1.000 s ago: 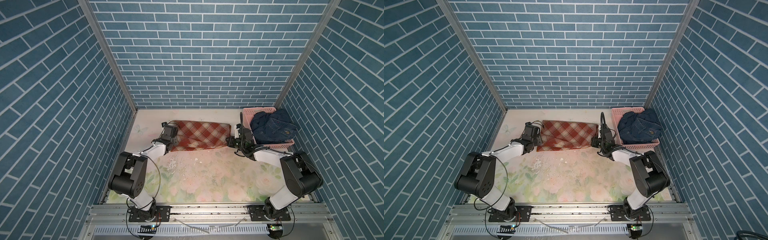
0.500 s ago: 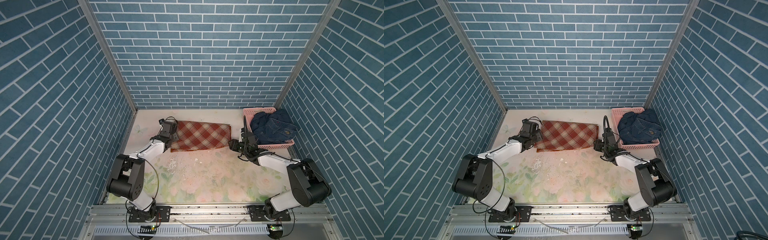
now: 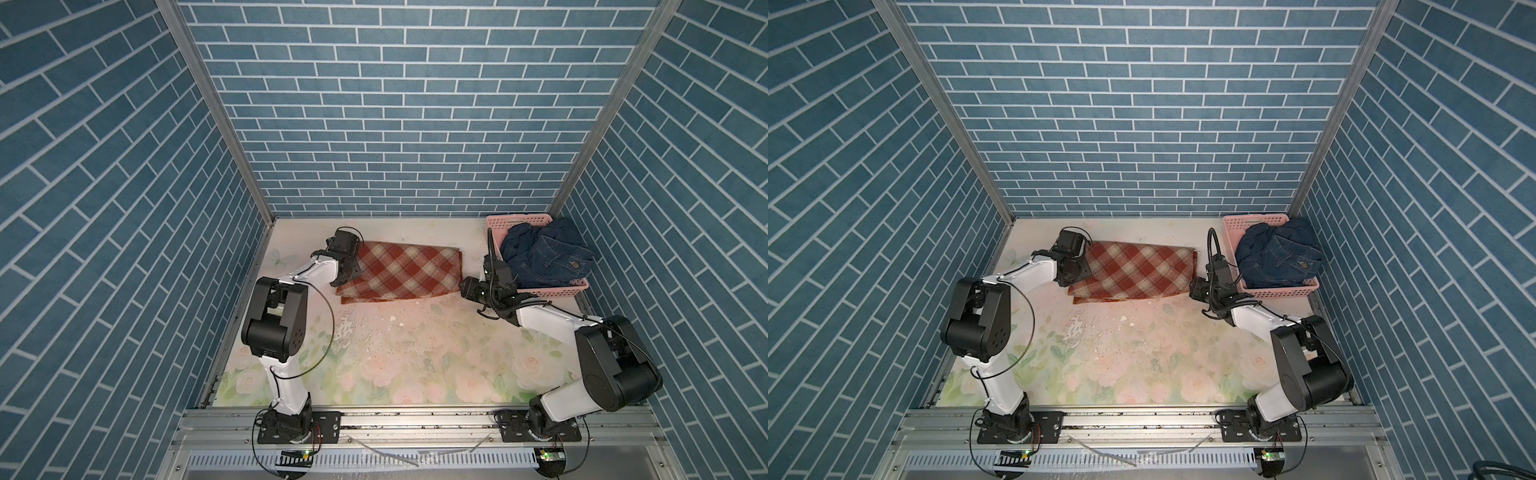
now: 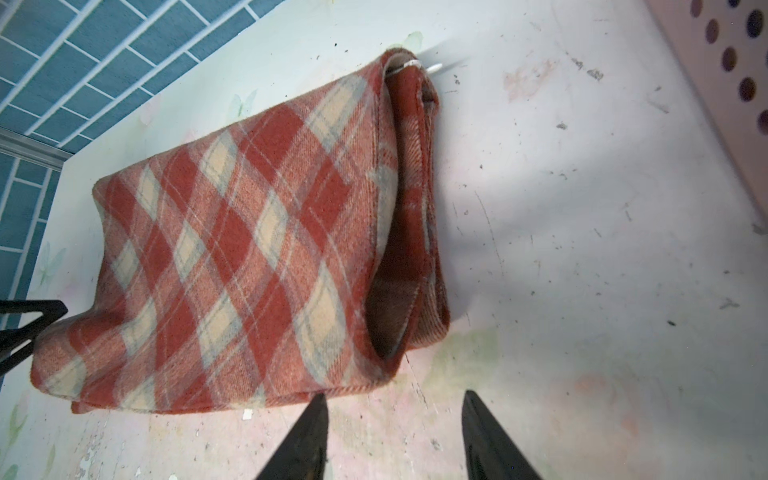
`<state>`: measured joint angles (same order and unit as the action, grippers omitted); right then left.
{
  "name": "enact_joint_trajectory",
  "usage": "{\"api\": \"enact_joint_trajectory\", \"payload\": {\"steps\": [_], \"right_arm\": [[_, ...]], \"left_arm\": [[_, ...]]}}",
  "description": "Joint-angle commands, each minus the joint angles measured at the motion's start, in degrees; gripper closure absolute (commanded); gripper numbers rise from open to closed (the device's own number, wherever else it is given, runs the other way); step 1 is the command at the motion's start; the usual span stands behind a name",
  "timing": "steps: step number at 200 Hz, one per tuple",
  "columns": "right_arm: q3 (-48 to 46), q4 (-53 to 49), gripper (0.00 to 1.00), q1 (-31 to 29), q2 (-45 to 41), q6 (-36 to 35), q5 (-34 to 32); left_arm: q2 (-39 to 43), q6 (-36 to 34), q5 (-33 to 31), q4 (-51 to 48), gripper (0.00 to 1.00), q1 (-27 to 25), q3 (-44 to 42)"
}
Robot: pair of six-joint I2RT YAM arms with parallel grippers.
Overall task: Fold and stack the skirts
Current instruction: 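Pull the skirt corners toward the robot with both grippers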
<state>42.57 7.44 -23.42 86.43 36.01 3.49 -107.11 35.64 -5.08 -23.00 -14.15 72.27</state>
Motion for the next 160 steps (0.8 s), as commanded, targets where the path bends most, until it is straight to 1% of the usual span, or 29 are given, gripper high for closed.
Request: {"api": "enact_joint_trajectory", "payload": {"steps": [1, 8, 9, 12, 13, 15, 38, 43, 71, 99, 117, 128, 139, 145, 154, 160], "right_arm": [[3.21, -2.08, 0.47, 0.3, 1.59, -0.49, 0.81], [3.67, -2.23, 0.47, 0.3, 2.1, -0.5, 0.97], [3.76, -2.24, 0.47, 0.3, 2.18, -0.46, 1.03], [3.94, -2.21, 0.47, 0.3, 2.39, -0.48, 1.15], [3.98, -2.19, 0.47, 0.3, 2.5, -0.49, 1.16], [4.05, -2.17, 0.47, 0.3, 2.62, -0.5, 1.17], [5.4, -1.72, 0.47, 0.3, 3.99, -0.25, 1.17], [5.71, -1.68, 0.47, 0.26, 4.32, -0.09, 2.98], [7.14, -1.79, 0.49, 0.27, 6.68, 1.38, 4.84], [6.35, -1.31, 0.54, 0.21, 8.04, 2.95, 5.91], [5.1, -0.18, 0.59, 0.15, 8.33, 3.54, 6.39], [4.59, 0.04, 0.64, 0.13, 8.28, 3.6, 6.08], [4.15, 0.29, 0.7, 0.13, 8.23, 3.57, 5.71], [4.1, 0.39, 0.75, 0.16, 8.31, 3.54, 5.58], [4.23, 0.55, 0.8, 0.22, 8.38, 3.54, 5.65], [4.27, 0.76, 0.85, 0.19, 8.4, 3.54, 5.72]], "left_arm": [[-0.31, -0.13, 1.27, -1.57, 0.81, 0.27, -1.28], [-0.06, -0.13, 1.54, -1.22, 0.92, 0.27, -1.91], [-0.06, -0.13, 1.51, -1.19, 0.95, 0.27, -1.98], [0.2, -0.17, 1.56, -1.09, 0.97, 0.27, -2.19], [0.2, -0.15, 1.61, -1.08, 1.0, 0.27, -2.34], [0.37, -0.18, 1.62, -1.01, 1.0, 0.27, -2.56], [2.74, -0.49, 1.56, -0.02, 1.0, 0.27, -5.25], [3.3, -0.47, 1.58, 0.31, 1.0, 0.27, -5.89], [6.06, -0.11, 1.79, 1.57, 1.0, 0.26, -9.13], [8.42, 0.72, 2.52, 2.5, 1.0, 0.27, -11.57], [9.83, 1.07, 3.38, 3.26, 1.0, 0.27, -13.12], [10.58, 1.32, 3.82, 3.57, 1.0, 0.27, -14.02], [11.08, 1.28, 4.2, 3.92, 0.93, 0.27, -14.74], [11.35, 1.29, 4.25, 3.93, 0.86, 0.27, -15.08], [11.48, 1.28, 3.91, 3.69, 0.75, 0.27, -15.4], [11.51, 1.24, 3.48, 3.22, 0.69, 0.27, -15.49]]}}
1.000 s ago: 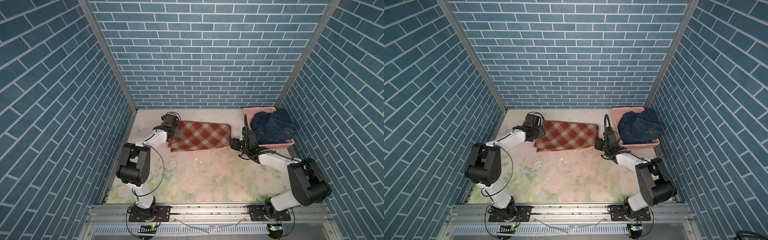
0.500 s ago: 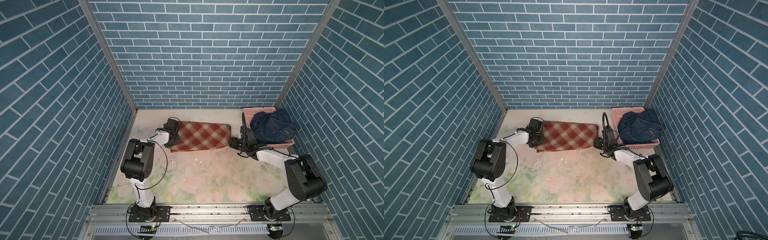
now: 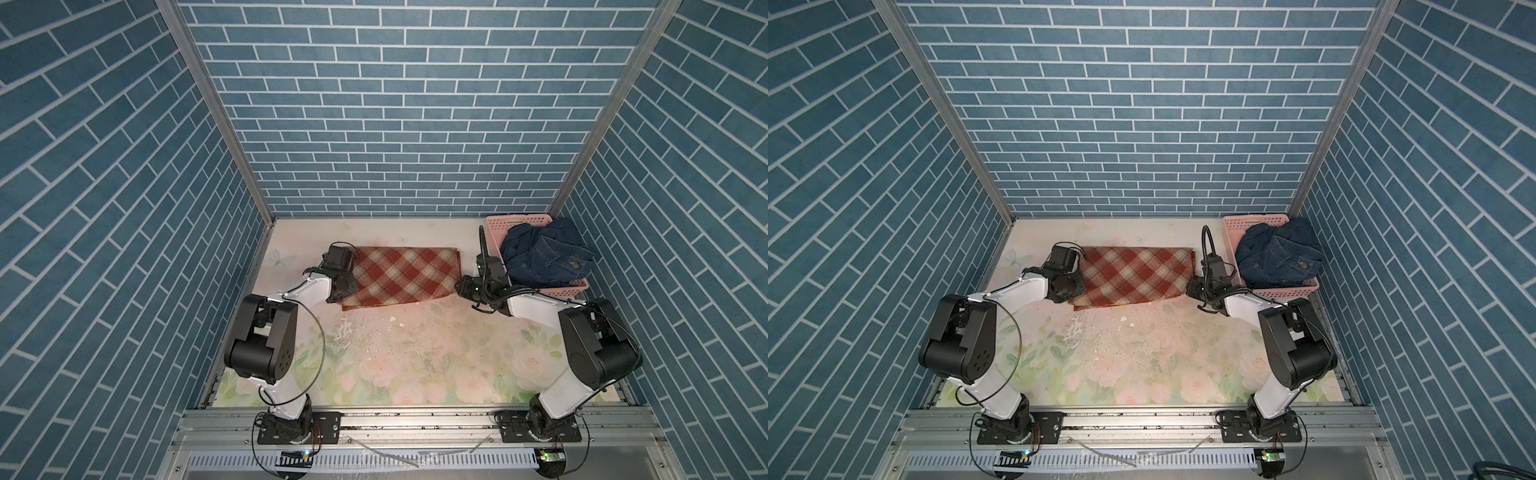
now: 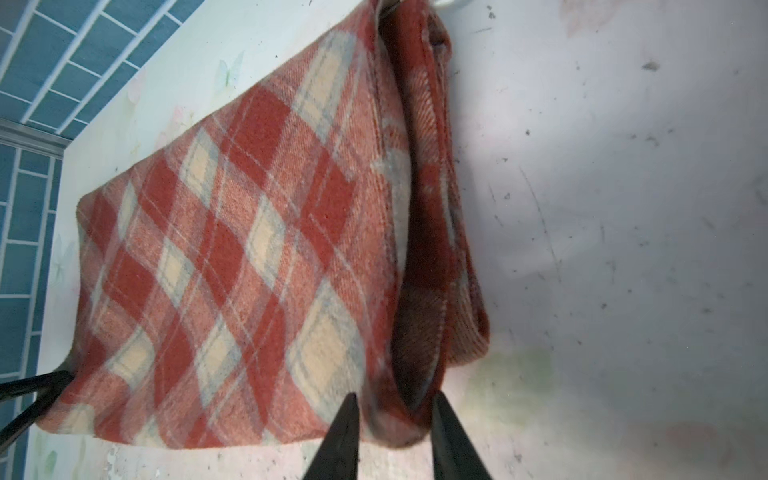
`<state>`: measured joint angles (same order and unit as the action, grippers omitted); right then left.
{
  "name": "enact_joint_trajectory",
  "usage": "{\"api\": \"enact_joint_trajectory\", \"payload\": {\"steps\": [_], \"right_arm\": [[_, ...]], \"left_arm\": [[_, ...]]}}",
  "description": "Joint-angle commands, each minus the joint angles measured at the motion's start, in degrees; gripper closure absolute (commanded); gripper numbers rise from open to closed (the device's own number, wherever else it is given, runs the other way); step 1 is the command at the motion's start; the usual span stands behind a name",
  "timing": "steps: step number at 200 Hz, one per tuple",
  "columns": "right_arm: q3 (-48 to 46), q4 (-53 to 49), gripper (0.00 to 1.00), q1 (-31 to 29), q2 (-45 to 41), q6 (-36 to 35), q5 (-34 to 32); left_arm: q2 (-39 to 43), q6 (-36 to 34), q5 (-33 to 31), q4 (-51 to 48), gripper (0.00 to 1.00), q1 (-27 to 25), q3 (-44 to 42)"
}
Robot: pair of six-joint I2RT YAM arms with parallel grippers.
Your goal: Fold and stack the skirts
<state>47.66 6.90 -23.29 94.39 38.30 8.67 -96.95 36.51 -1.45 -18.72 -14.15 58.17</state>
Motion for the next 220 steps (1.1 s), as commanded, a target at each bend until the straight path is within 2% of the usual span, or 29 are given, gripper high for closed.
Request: {"api": "enact_joint_trajectory", "payload": {"steps": [1, 15, 33, 66, 135, 160, 185, 203, 212, 220], "right_arm": [[-0.78, 1.34, 0.86, 0.07, 0.44, 1.25, 0.51], [-0.49, 1.45, 0.92, 0.09, 0.57, 1.33, 0.5], [-0.3, 1.67, 0.96, 0.04, 0.61, 1.25, 0.3], [-0.2, 2.05, 0.97, 0.09, 0.71, 1.18, 0.17], [-0.55, 2.67, 0.98, 0.13, 0.63, 1.16, -0.01], [-0.64, 2.56, 0.99, 0.16, 0.28, 1.24, -0.31], [-0.51, 2.25, 1.0, 0.17, -0.1, 1.33, -0.52], [0.18, 1.58, 1.0, 0.13, -0.27, 1.27, -0.82], [0.8, 1.19, 1.0, 0.25, -0.36, 1.2, -0.84], [1.63, 0.58, 1.0, 0.31, -0.4, 1.11, -0.92]], "left_arm": [[1.38, 0.34, -0.18, -1.1, 0.68, 0.27, -1.39], [1.68, 0.42, -1.06, -2.18, 0.56, 0.44, -1.68], [2.56, 1.7, -0.47, -1.95, 0.49, 1.67, -3.18], [5.22, 4.32, 1.42, -0.11, 0.46, 3.96, -6.32], [4.41, 10.47, 12.03, 9.5, 0.46, 7.03, -12.36], [3.5, 12.72, 14.18, 13.16, 0.56, 7.03, -13.99], [3.83, 13.71, 14.93, 14.68, 0.85, 7.03, -14.19], [5.03, 12.96, 14.34, 12.94, 0.93, 7.03, -12.97], [5.74, 12.37, 13.84, 12.24, 1.0, 7.03, -12.45], [6.44, 11.8, 13.25, 11.35, 1.0, 7.04, -11.87]]}}
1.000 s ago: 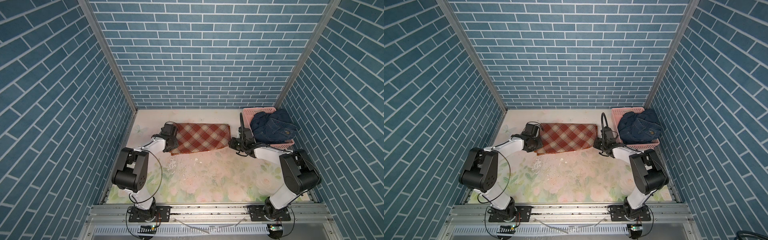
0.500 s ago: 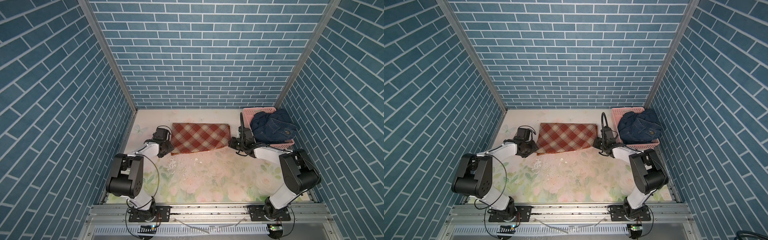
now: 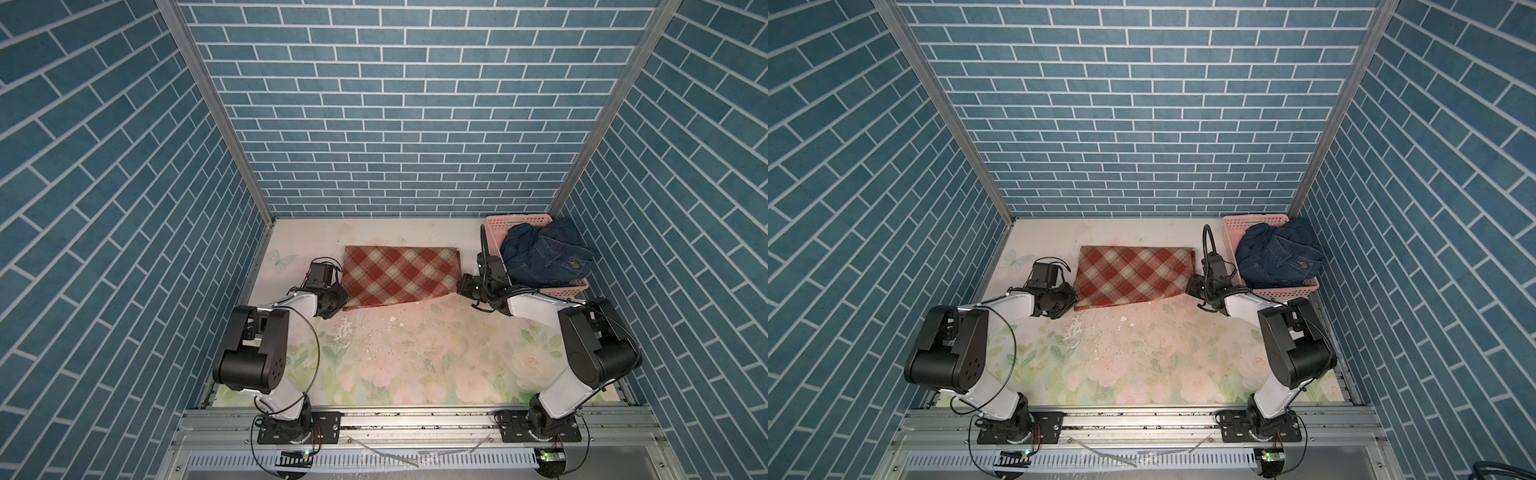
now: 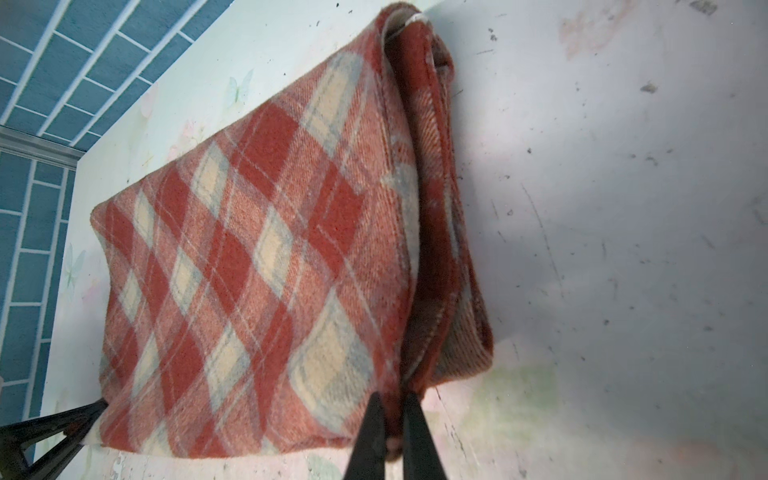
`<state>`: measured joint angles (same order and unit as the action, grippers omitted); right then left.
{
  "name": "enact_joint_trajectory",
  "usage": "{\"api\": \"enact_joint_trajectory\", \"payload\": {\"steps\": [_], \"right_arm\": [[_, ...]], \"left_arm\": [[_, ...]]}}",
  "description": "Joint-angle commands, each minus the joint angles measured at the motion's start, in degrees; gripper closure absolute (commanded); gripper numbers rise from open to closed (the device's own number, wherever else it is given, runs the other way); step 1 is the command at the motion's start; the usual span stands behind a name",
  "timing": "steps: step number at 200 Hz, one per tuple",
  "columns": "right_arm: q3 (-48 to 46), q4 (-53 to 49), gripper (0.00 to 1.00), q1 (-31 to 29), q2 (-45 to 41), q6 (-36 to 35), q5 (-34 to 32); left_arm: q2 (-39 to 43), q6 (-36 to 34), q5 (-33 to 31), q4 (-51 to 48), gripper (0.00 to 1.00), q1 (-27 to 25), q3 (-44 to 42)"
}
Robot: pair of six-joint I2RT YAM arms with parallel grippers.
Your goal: Fold and stack the skirts
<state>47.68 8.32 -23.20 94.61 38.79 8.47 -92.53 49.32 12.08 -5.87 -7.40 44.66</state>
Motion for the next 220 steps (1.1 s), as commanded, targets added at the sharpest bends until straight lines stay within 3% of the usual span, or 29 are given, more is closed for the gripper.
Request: {"api": "enact_joint_trajectory", "payload": {"steps": [1, 56, 88, 168, 195, 220], "right_arm": [[1.7, -0.89, 1.0, 0.24, -0.64, 0.61, -0.73], [11.27, -5.12, 1.0, 2.08, 1.47, 0.52, 1.53], [22.01, -8.99, 1.0, 3.49, 5.8, -0.39, 3.2], [58.23, -10.37, 1.0, 7.79, 25.08, -0.85, 11.52], [59.1, -7.38, 1.0, 8.24, 26.22, -1.31, 12.71], [52.48, -4.0, 1.0, 8.41, 23.3, -1.39, 13.23]], "left_arm": [[2.06, -1.08, -0.33, -1.6, 1.0, 0.28, 1.69], [2.09, -3.68, -2.27, -5.11, 1.0, 0.37, 9.01], [-0.34, -5.44, -4.4, -7.16, 1.0, 1.16, 17.44], [-17.98, -11.86, -3.35, -14.7, 1.0, 3.95, 55.26], [-19.46, -13.34, -2.55, -12.77, 1.0, 3.95, 57.0], [-18.45, -13.42, -0.68, -9.14, 1.0, 3.9, 52.99]]}}
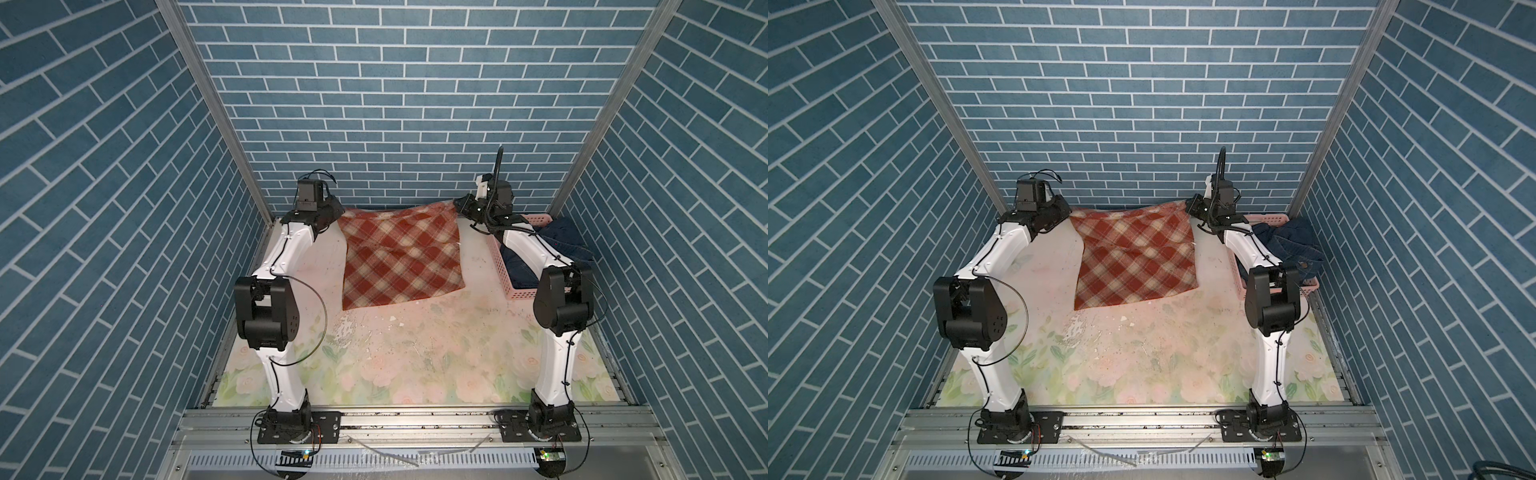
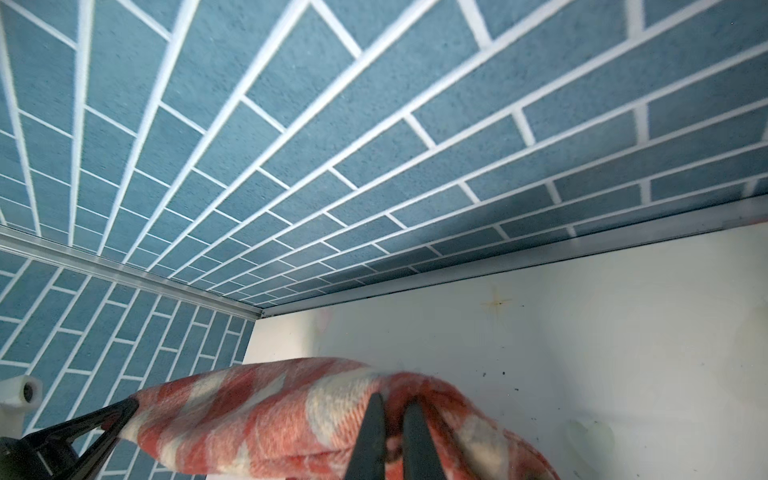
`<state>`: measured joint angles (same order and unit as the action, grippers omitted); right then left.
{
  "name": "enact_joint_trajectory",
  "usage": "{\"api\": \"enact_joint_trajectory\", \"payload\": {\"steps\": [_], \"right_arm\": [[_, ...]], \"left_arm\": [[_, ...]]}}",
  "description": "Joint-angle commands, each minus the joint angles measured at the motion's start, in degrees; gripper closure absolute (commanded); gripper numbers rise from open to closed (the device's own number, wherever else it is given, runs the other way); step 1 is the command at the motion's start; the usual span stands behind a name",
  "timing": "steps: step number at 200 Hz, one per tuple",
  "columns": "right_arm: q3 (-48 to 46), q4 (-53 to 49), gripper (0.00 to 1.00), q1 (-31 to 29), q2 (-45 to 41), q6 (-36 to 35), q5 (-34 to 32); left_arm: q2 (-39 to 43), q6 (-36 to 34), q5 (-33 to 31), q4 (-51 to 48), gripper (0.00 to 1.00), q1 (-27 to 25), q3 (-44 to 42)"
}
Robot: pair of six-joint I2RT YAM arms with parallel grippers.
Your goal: Fold and stack the skirts
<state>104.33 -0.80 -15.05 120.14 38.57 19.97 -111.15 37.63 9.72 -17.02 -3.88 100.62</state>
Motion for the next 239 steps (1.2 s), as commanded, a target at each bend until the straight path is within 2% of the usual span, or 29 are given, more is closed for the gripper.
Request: {"api": "enact_joint_trajectory", "payload": {"steps": [1, 21, 56, 102, 178, 239], "right_arm": [[-4.55, 5.33, 1.0, 0.23, -2.43, -1.15, 1.74], [-13.17, 7.98, 1.0, 0.25, -6.62, -0.55, 1.58], [-27.75, 9.7, 1.0, 0.21, -13.81, 0.96, 1.02], [-40.84, 8.06, 1.0, 0.21, -19.75, 3.18, 0.3], [-52.41, 7.02, 1.0, 0.1, -22.86, 2.16, -0.97], [-51.38, 5.1, 1.0, 0.1, -22.85, 1.73, -1.33]], "left_arm": [[0.25, -1.7, 1.78, 2.17, 1.0, 0.33, -3.23], [2.96, -1.13, 2.39, 5.48, 1.0, -0.31, -9.57], [10.86, 1.64, 1.67, 11.7, 1.0, -1.25, -25.62], [20.21, 3.96, -0.68, 15.59, 1.0, -5.0, -42.54], [23.45, 5.68, -2.53, 16.8, 1.0, -7.28, -56.09], [23.32, 4.07, -4.03, 14.25, 1.0, -7.28, -56.01]]}}
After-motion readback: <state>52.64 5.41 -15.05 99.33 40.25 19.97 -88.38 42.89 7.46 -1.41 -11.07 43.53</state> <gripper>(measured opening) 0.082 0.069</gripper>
